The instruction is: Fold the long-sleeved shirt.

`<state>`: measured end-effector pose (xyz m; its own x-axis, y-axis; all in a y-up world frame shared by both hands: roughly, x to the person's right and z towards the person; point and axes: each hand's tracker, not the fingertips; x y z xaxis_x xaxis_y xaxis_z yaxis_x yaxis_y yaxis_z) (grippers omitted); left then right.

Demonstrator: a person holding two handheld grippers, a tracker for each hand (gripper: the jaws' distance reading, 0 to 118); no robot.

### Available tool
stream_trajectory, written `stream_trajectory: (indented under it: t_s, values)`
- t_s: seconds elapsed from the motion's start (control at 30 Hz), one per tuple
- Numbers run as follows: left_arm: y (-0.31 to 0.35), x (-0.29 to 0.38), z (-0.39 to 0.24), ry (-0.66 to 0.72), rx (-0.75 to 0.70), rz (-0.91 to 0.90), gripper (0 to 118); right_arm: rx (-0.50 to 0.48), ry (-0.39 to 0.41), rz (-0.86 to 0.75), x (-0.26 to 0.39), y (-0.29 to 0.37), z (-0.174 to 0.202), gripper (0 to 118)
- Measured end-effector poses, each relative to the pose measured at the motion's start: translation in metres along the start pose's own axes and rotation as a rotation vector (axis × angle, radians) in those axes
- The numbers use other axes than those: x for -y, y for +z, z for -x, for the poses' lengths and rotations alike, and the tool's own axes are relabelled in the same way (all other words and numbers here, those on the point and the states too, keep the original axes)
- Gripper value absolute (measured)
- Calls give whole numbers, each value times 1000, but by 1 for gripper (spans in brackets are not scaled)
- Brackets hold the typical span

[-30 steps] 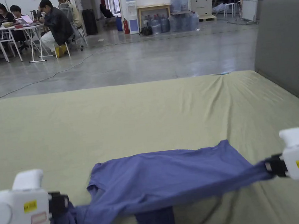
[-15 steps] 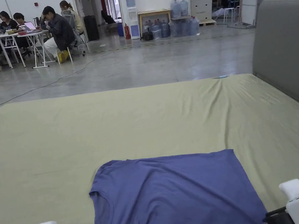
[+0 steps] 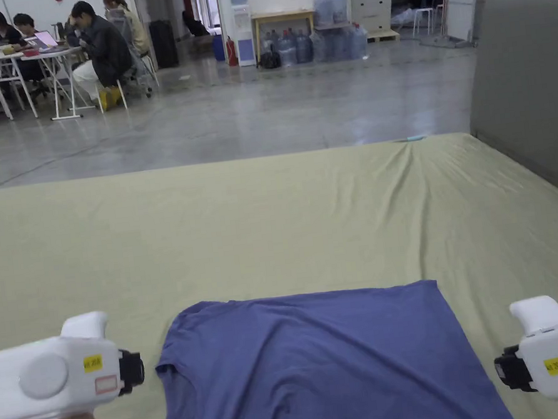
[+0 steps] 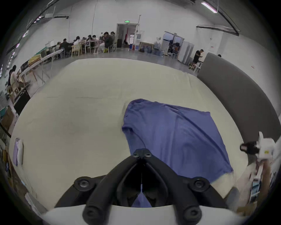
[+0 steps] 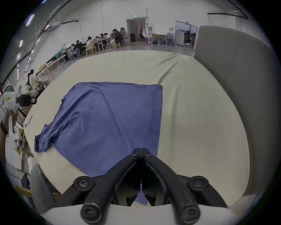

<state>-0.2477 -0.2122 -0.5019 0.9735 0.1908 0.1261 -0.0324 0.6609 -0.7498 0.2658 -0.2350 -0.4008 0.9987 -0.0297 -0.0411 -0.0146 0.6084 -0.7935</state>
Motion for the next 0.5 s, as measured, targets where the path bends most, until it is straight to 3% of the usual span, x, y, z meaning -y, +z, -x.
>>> stream_trajectory:
  t_s: [0.03,0.07,0.13,0.17,0.27,0.37,0.4,0.43,0.47,0.5]
  values:
    - [-19,-13,-3,12,-16,14,0,-6,3,1,-7,-13,-1,0]
    - [-35,-26,-5,23,-25,27,20,-6,1,2,-13,-21,-1,0]
    - [-83,-45,1,44,-58,59,92,-10,-4,9,-25,-37,1,0]
    - [-105,-50,4,48,-85,66,108,-12,-6,11,-30,-45,3,0]
    - [-156,-69,10,72,-146,108,107,-36,-1,2,-39,-63,5,0]
    - [-190,-74,19,187,-172,159,102,-41,5,9,-44,-78,7,0]
    - [-198,-71,20,211,-171,176,91,-42,4,13,-44,-82,7,0]
    - [-205,-67,21,228,-167,199,68,-46,0,22,-44,-89,4,0]
    - [-207,-65,18,220,-161,202,54,-47,0,27,-44,-92,3,0]
    - [-211,-54,10,138,-281,222,51,-44,0,33,-42,-95,3,0]
